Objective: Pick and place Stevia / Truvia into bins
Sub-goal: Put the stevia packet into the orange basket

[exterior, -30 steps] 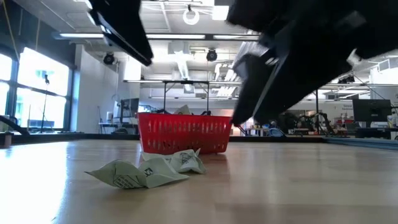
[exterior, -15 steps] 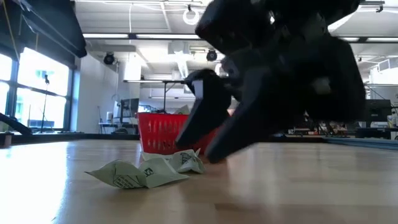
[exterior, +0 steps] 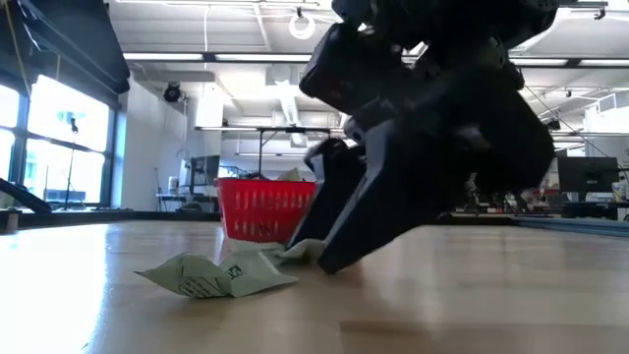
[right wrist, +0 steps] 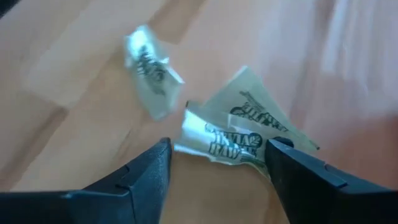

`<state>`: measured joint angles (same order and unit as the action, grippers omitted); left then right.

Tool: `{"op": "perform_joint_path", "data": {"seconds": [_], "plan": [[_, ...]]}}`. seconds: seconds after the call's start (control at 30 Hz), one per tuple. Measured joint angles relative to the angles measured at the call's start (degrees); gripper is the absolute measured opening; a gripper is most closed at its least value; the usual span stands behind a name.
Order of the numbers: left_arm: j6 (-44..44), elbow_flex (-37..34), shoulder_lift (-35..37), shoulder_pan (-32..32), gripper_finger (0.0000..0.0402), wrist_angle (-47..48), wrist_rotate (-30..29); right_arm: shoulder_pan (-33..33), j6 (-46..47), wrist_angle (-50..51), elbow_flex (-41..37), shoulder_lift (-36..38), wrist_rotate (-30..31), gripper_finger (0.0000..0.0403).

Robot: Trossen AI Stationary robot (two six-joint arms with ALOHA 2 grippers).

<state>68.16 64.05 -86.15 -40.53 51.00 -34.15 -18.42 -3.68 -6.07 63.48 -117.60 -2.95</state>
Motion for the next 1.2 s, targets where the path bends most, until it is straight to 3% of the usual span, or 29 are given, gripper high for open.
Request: {"op": "perform_joint_path", "data": {"seconds": [0.13, 0.5, 0.57, 0.87, 1.03, 1.2], "plan": [[-0.39, 0.00, 0.00, 0.00, 0.0172, 0.01, -0.11, 0.33, 8.63, 3.03, 0.07, 0.28, 1.81, 0.0217], [-0.55, -0.04, 0.00, 0.00, 0.0172, 0.01, -0.11, -1.83, 9.27, 3.32, -0.40, 3.07, 11.47, 0.0029], [-0.59, -0.04, 0.00, 0.00, 0.0172, 0.01, -0.11, -2.29, 9.27, 3.47, -0.46, 4.90, 12.56, 0.0009], [-2.45, -0.04, 0.00, 0.00, 0.0172, 0.18, -0.84, -2.10, 16.68, 10.09, -0.31, 15.91, 19.46, 0.0004], [-3.00, -0.04, 0.00, 0.02, 0.0172, 0.16, -3.06, 3.64, 18.66, 10.15, -0.24, 16.66, 21.42, 0.0013], [-3.59, -0.04, 0.00, 0.00, 0.0172, 0.14, -3.05, 9.75, 21.78, 10.57, -0.24, 16.44, 18.82, 0.0017]]}}
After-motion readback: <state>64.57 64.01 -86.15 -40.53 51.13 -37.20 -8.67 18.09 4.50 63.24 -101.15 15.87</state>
